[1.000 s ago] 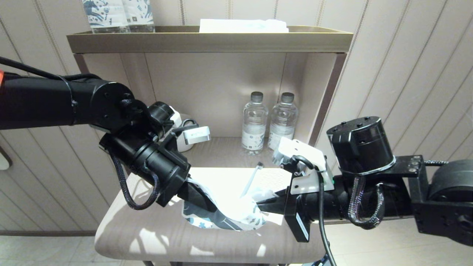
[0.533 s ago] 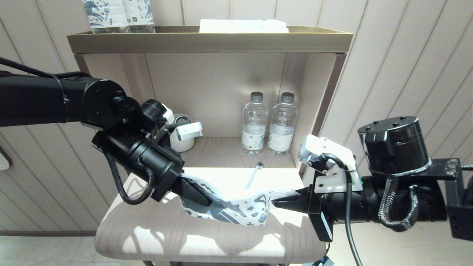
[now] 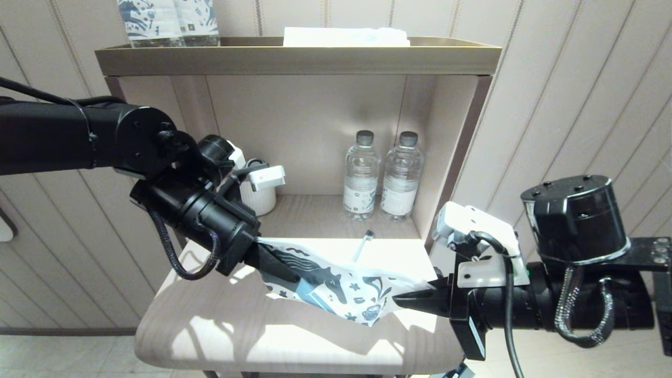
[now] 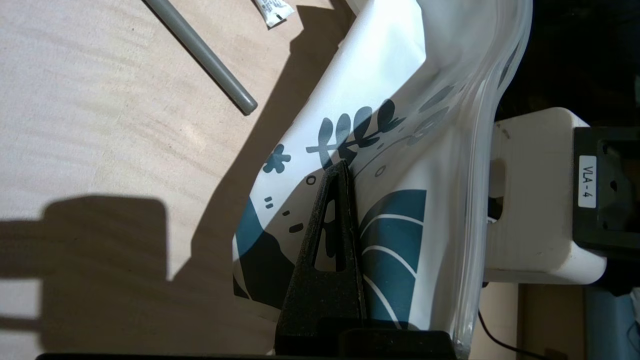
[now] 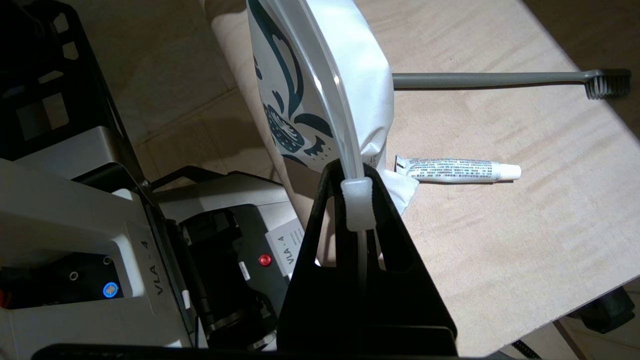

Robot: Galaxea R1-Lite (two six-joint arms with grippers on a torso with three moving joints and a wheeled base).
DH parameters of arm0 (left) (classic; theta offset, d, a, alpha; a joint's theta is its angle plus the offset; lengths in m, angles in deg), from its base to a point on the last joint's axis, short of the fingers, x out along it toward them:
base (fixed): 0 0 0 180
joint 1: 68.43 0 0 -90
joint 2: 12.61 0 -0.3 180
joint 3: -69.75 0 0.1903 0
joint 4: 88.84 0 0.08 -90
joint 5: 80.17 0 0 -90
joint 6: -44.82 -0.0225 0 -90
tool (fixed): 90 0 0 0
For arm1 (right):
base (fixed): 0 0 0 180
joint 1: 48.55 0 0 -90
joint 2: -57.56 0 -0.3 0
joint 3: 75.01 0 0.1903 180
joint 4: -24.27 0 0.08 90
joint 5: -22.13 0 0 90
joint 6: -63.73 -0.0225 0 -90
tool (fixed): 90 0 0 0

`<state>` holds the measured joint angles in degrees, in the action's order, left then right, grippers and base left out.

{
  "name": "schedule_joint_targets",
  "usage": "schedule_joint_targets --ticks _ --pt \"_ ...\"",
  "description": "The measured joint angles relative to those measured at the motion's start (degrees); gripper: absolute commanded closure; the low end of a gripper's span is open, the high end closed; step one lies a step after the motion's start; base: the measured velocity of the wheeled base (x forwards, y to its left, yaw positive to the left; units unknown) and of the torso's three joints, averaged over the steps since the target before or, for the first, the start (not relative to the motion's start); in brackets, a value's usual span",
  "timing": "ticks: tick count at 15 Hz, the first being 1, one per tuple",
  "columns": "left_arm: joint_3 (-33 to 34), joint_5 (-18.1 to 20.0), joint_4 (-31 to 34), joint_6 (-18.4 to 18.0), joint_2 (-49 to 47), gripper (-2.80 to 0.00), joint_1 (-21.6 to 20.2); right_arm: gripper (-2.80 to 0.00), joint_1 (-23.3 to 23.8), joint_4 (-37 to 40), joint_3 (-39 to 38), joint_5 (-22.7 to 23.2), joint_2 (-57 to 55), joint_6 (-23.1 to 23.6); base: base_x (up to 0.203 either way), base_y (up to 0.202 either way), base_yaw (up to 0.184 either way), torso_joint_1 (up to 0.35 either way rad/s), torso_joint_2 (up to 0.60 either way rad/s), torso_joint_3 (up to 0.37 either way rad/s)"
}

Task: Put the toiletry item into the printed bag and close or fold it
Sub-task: Pick up the toothpaste

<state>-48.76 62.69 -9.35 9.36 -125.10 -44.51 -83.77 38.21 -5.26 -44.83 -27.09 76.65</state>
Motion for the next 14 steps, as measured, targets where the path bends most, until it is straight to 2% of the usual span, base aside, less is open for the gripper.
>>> schedule_joint_targets --ticks 4,7,10,14 --pt "-0.5 -1.4 0.1 0.7 -0.6 0.0 0.1 0.0 -0.4 1.6 2.6 0.0 -0.8 -0.1 0.0 0.0 0.0 0.0 0.0 0.0" --pt "-1.0 -1.6 -0.4 3.2 -0.7 0.0 0.1 0.0 -1.1 3.5 4.7 0.0 -1.5 0.0 0.0 0.0 0.0 0.0 0.0 0.0" --pt "-1.8 -1.7 -0.4 4.2 -0.7 0.0 0.1 0.0 -1.4 3.6 4.7 0.0 -1.7 0.0 0.0 0.0 0.0 0.0 0.0 0.0" --pt "-2.5 -2.6 -2.6 8.9 -0.6 0.0 0.0 0.0 -0.7 3.7 4.5 -0.1 -1.7 -0.1 0.0 0.0 0.0 0.0 0.0 0.0"
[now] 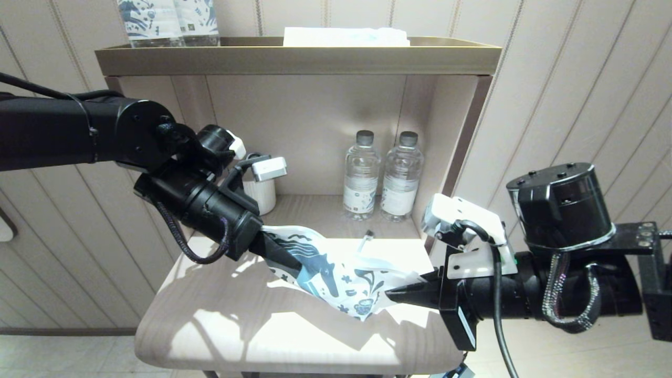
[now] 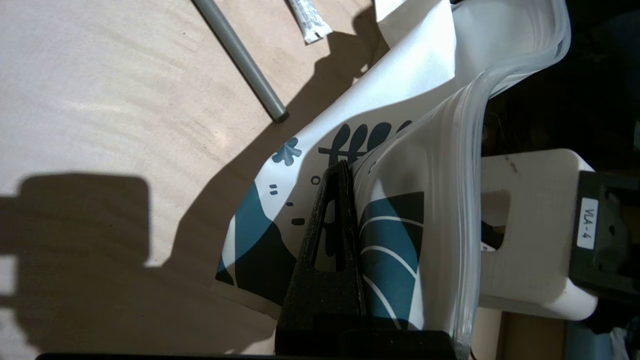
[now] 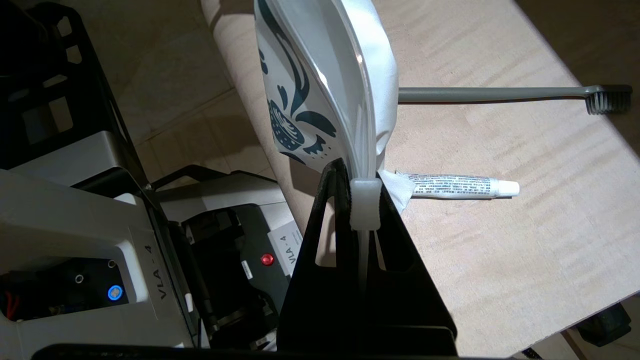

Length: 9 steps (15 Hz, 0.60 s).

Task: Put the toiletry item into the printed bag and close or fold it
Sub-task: Pick up the toothpaste

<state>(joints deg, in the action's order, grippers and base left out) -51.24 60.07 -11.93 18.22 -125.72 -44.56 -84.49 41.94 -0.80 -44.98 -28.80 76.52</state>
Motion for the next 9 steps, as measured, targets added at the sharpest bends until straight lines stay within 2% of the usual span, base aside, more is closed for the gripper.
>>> schedule_joint_targets --ticks 2,9 --pt "0.9 -1.9 -3.1 2.7 0.2 0.0 0.0 0.0 0.2 0.0 0.0 -0.2 0.0 0.0 0.0 0.0 0.0 0.0 0.0 0.0" --pt "2.3 -2.3 -4.3 3.0 0.5 0.0 0.5 0.0 0.3 0.0 2.7 -0.3 -2.9 0.0 0.0 0.0 0.0 0.0 0.0 0.0"
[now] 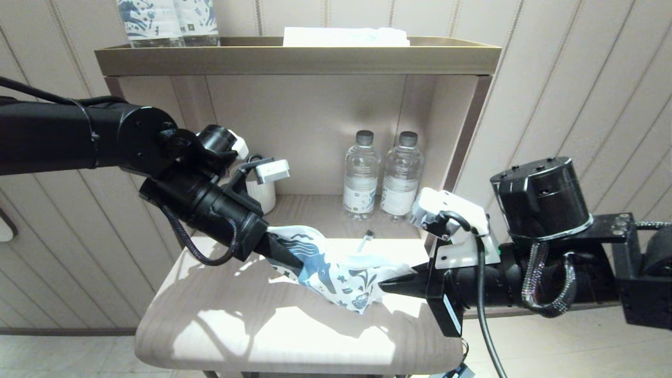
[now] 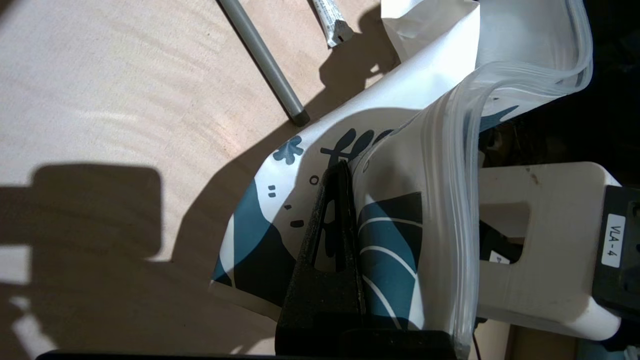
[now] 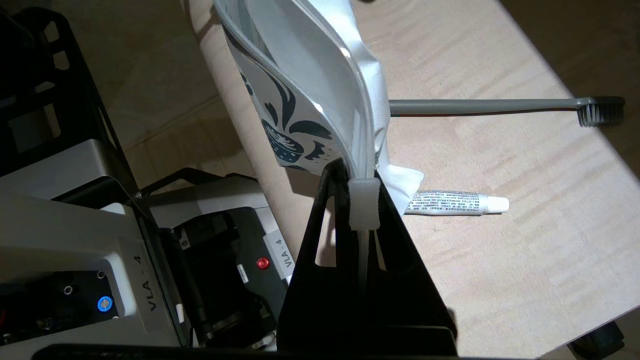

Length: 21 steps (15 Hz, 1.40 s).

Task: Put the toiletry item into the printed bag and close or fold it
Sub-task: Pick up the toothpaste

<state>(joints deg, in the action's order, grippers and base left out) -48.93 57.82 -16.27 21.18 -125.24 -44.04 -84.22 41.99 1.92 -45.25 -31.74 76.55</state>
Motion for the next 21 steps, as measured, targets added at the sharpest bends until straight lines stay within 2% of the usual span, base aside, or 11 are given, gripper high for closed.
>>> schedule_joint_targets --ticks 21 --pt "0.2 0.1 0.1 0.0 0.6 0.0 0.4 0.0 0.1 0.6 0.0 -0.9 -1.0 0.0 0.0 0.0 0.0 0.0 0.0 0.0"
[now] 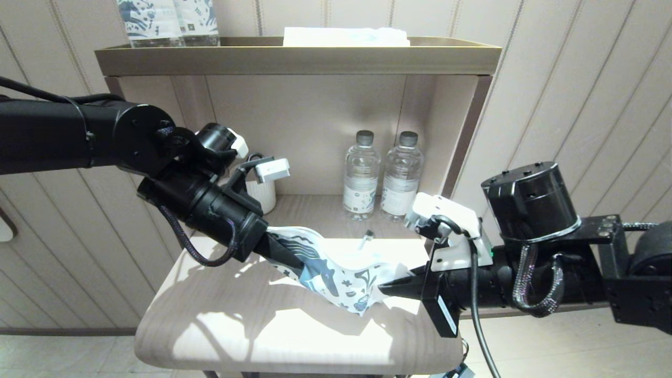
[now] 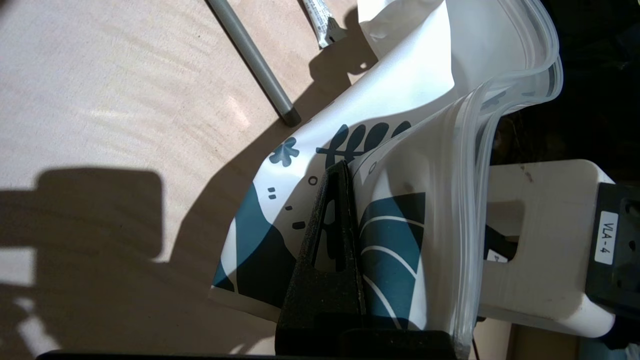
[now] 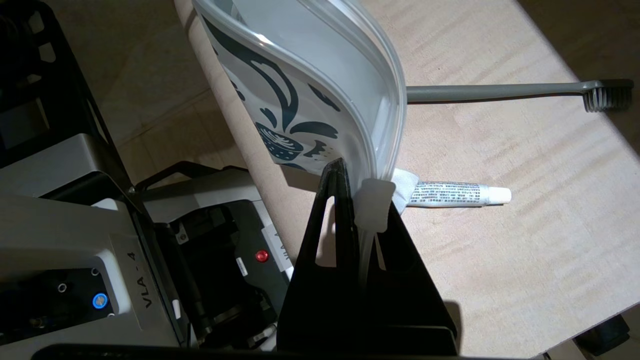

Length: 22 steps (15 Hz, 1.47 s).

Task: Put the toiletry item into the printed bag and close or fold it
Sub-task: Pick up the toothpaste

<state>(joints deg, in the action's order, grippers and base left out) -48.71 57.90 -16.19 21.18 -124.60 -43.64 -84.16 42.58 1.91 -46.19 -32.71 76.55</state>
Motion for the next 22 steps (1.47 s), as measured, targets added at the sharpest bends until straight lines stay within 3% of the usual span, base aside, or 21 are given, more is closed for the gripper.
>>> schedule_joint_targets --ticks 22 --pt "1.5 0.1 -0.1 -0.1 2.0 0.0 0.0 0.0 0.5 0.7 -0.4 -1.7 0.8 0.3 0.0 0.0 0.0 0.0 0.0 0.0"
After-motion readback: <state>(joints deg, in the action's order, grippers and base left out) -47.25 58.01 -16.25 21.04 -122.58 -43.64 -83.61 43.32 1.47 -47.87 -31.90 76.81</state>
